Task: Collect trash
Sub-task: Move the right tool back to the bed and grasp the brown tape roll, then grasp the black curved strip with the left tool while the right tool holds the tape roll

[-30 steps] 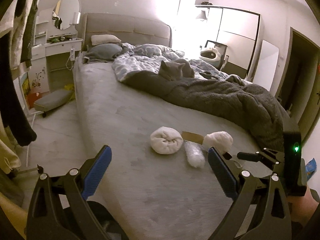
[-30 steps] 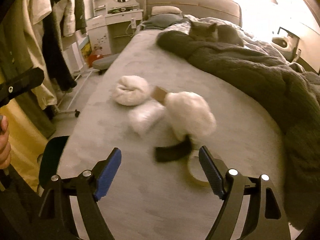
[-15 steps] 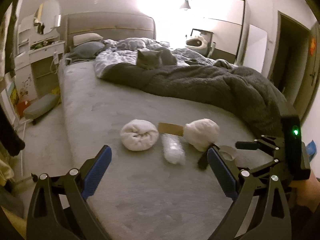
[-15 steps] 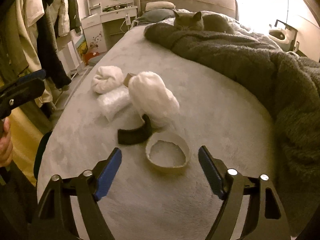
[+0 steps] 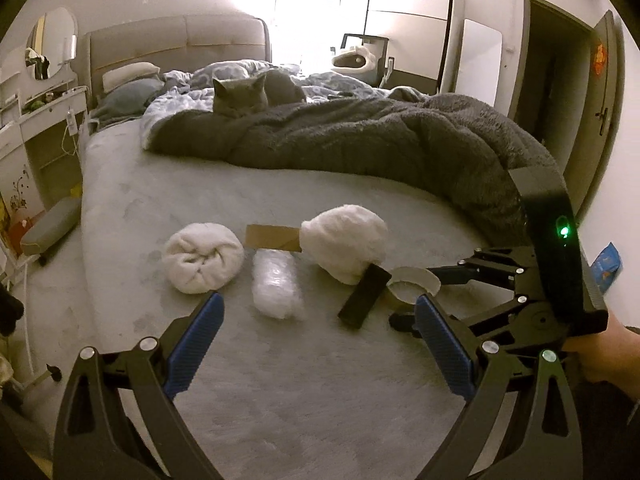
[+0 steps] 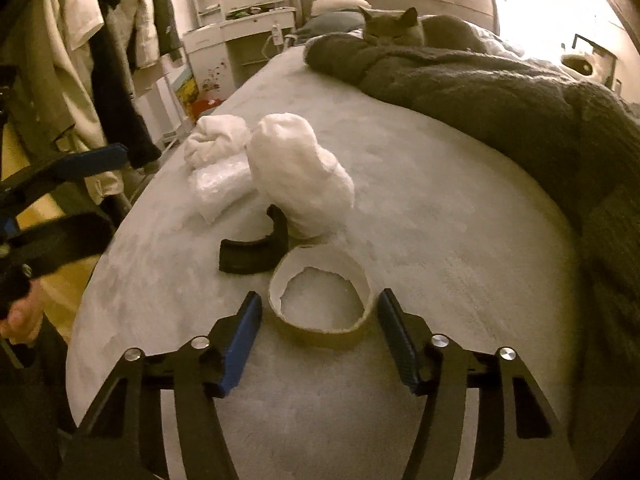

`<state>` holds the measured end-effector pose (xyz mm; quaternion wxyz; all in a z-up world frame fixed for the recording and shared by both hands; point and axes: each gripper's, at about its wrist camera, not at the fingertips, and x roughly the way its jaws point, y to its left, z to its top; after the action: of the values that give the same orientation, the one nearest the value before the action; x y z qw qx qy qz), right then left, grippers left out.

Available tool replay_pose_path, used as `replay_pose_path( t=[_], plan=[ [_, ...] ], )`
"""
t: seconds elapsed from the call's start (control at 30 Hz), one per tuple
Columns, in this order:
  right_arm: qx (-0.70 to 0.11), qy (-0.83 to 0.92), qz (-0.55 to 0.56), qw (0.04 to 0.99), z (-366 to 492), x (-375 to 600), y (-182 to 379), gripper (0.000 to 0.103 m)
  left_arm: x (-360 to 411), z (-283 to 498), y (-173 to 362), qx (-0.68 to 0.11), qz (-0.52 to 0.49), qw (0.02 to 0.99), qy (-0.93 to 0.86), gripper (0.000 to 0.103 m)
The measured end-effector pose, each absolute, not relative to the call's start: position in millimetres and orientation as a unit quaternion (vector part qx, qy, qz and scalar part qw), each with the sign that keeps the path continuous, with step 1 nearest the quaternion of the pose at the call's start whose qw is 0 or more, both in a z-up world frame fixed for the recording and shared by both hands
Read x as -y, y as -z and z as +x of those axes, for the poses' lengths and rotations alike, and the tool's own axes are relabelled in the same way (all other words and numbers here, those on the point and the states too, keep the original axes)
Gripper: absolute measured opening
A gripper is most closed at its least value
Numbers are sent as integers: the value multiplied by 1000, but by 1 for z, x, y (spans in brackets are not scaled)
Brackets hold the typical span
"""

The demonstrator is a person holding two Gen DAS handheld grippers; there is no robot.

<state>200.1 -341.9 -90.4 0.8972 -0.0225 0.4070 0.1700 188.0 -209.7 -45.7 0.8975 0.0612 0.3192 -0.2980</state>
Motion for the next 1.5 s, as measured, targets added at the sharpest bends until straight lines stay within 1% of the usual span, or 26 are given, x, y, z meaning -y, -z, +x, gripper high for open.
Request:
replay_pose_path(
  t=[0.03, 0.07, 0.1, 0.2, 0.37, 0.7, 0.83, 0.9, 0.97, 1.07, 1.1, 1.27, 1.5],
  plan=[
    [-405, -173, -24, 897, 201, 342, 91, 56, 212, 188, 47, -320, 65, 897, 298, 97],
    [-403, -177, -26, 897, 202, 342, 91, 50, 216, 188, 49, -321, 69, 896, 299, 95],
    [-403, -180, -29, 897, 204, 342, 92, 48, 220, 188, 51, -324, 72, 894, 301, 93],
    [-402, -188, -20, 896, 207, 346, 93, 46, 228, 190, 57, -330, 79, 890, 304, 90],
    [-389, -184, -15, 903, 200, 360, 82, 46, 238, 195, 66, -337, 84, 886, 308, 86],
    [-368, -160, 23, 916, 190, 404, 74, 46, 258, 207, 80, -357, 72, 868, 338, 68],
    [-363, -162, 28, 917, 186, 412, 72, 46, 266, 209, 86, -361, 81, 868, 330, 66],
    [-361, -161, 31, 918, 184, 417, 72, 46, 268, 212, 88, -365, 81, 867, 330, 61],
    [-361, -160, 33, 918, 183, 420, 72, 46, 271, 214, 90, -370, 85, 864, 331, 58],
    [-361, -159, 37, 918, 181, 425, 72, 46, 274, 217, 95, -380, 89, 860, 329, 52],
    [-361, -159, 37, 918, 180, 426, 72, 46, 274, 219, 97, -385, 88, 858, 330, 48],
    [-362, -161, 36, 918, 179, 427, 73, 46, 274, 225, 100, -395, 85, 857, 320, 35],
    [-360, -160, 31, 919, 178, 420, 66, 46, 274, 226, 98, -395, 86, 858, 317, 30]
  ],
)
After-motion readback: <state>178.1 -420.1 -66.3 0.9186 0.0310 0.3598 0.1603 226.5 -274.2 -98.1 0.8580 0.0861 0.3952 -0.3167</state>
